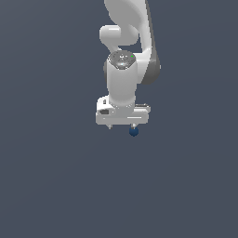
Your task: Pick up the object and move it to a goal position.
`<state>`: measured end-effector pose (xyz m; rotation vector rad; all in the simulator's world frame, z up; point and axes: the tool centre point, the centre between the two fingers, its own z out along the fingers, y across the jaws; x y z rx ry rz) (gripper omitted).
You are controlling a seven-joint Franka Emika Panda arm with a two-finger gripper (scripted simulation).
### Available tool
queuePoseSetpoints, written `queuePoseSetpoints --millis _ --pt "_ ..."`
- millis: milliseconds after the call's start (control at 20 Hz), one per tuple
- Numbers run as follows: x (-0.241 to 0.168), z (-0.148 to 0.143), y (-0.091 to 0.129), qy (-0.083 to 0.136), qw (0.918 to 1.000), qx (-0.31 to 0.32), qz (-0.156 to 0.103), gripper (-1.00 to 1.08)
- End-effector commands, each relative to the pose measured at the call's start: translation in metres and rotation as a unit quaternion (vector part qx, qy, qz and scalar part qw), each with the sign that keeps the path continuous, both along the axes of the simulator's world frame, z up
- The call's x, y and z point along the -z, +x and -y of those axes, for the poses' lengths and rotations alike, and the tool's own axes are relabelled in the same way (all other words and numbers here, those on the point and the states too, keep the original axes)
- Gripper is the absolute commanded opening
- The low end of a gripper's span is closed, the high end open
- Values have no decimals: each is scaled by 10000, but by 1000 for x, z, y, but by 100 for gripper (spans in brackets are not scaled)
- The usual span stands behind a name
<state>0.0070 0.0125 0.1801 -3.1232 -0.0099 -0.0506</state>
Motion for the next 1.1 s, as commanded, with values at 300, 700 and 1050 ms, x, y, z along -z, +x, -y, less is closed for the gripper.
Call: queuePoseSetpoints --millis 300,700,1050 --pt "10 18 -4 -80 9999 82 -95 100" --pt "14 25 -6 -112 9998 118 -135 100" --pt "35 1 -19 -116 9998 -22 -140 100"
